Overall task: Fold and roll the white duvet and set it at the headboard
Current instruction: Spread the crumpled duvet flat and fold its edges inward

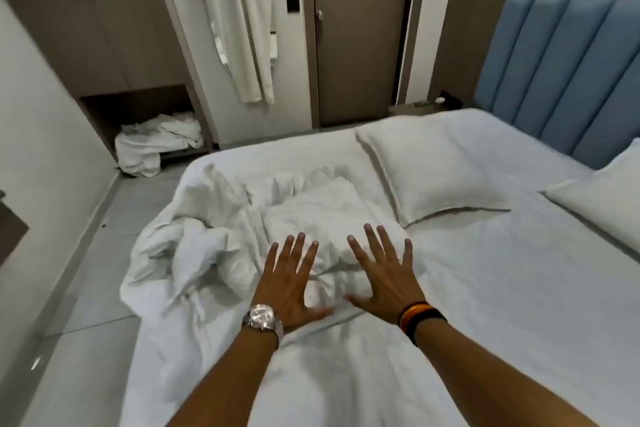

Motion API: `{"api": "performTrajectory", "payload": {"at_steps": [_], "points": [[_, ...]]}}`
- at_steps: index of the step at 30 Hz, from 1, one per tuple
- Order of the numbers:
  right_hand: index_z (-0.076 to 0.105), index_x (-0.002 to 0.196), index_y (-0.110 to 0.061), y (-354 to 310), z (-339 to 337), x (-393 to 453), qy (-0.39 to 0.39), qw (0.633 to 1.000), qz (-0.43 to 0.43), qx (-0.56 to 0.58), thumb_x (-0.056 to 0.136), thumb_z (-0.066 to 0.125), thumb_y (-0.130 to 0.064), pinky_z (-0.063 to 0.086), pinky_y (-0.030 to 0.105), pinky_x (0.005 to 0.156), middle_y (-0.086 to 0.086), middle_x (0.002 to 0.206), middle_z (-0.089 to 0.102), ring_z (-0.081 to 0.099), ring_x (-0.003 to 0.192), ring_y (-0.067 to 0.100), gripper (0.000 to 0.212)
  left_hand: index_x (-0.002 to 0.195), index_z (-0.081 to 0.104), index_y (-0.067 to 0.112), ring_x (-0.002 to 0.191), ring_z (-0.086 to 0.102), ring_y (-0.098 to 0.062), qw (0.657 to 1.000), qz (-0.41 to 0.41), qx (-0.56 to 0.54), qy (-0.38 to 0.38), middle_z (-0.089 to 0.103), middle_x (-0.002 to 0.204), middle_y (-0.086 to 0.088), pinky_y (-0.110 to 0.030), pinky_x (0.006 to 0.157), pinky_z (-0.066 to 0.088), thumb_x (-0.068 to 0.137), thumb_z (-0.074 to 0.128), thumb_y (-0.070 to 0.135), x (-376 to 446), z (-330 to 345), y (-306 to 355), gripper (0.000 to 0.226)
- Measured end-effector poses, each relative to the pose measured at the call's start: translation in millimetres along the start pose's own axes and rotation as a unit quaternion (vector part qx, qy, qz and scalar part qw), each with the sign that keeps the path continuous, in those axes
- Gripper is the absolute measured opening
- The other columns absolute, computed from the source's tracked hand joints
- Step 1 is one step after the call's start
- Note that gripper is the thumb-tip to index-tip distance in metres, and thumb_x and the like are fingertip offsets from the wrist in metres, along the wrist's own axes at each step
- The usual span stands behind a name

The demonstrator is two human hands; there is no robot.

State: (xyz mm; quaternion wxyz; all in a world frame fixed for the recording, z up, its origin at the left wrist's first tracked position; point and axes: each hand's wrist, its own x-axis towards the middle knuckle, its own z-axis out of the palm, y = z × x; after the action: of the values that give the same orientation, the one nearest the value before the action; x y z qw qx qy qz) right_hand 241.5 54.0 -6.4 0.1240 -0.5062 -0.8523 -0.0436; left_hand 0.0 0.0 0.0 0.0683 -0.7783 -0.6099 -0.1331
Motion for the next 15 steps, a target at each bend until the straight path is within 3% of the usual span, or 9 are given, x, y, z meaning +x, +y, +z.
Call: {"api": "performTrajectory", "payload": {"at_steps": [3,6,8,11,15], "points": [[0.001,0.166,-0.034,15,50,28,-0.051,0.997,-0.059,-0.031,0.056,0.067,-0.089,0.014,0.082,0.108,0.014,0.173,-0.003,0.002,0.159,0.041,0.140,0.166,0.010,0.021,0.158,0.000,-0.041,0.996,-0.031,0.047,-0.068,0.001,0.171,-0.019,-0.071,0.120,0.005,0.040,0.055,0.101,14,56,6,0.155],[0.000,0.165,-0.036,20,95,56,-0.091,0.989,-0.099,-0.068,0.045,0.071,-0.090,0.006,0.085,0.106,0.016,0.173,-0.003,0.000,0.157,0.046,0.149,0.166,0.006,0.020,0.157,0.000,-0.044,0.989,-0.062,0.086,-0.099,0.002,0.171,-0.022,-0.076,0.116,0.001,0.031,0.068,0.093,25,106,-3,0.165],[-0.001,0.164,-0.040,27,126,69,-0.086,0.988,-0.105,-0.072,0.046,0.071,-0.088,0.010,0.086,0.104,0.019,0.173,-0.004,0.003,0.157,0.046,0.147,0.165,0.011,0.017,0.157,0.012,-0.040,0.989,-0.073,0.089,-0.088,0.013,0.169,-0.023,-0.076,0.115,0.011,0.039,0.078,0.082,32,132,-16,0.157],[0.007,0.163,-0.044,30,155,80,-0.058,0.994,-0.086,-0.039,0.056,0.072,-0.078,0.028,0.080,0.098,0.022,0.170,0.011,0.029,0.149,0.043,0.129,0.163,0.012,0.015,0.146,0.039,-0.039,0.992,-0.087,0.069,-0.064,0.031,0.163,-0.023,-0.064,0.105,0.038,0.045,0.086,0.071,43,153,-31,0.150],[0.013,0.161,-0.044,31,162,90,-0.024,0.998,-0.053,0.006,0.068,0.070,-0.067,0.044,0.064,0.091,0.026,0.167,0.020,0.050,0.130,0.045,0.111,0.164,0.011,0.018,0.102,0.059,-0.046,0.990,-0.128,0.043,-0.047,0.047,0.147,-0.027,-0.052,0.076,0.055,0.051,0.092,0.060,62,147,-43,0.145]]}}
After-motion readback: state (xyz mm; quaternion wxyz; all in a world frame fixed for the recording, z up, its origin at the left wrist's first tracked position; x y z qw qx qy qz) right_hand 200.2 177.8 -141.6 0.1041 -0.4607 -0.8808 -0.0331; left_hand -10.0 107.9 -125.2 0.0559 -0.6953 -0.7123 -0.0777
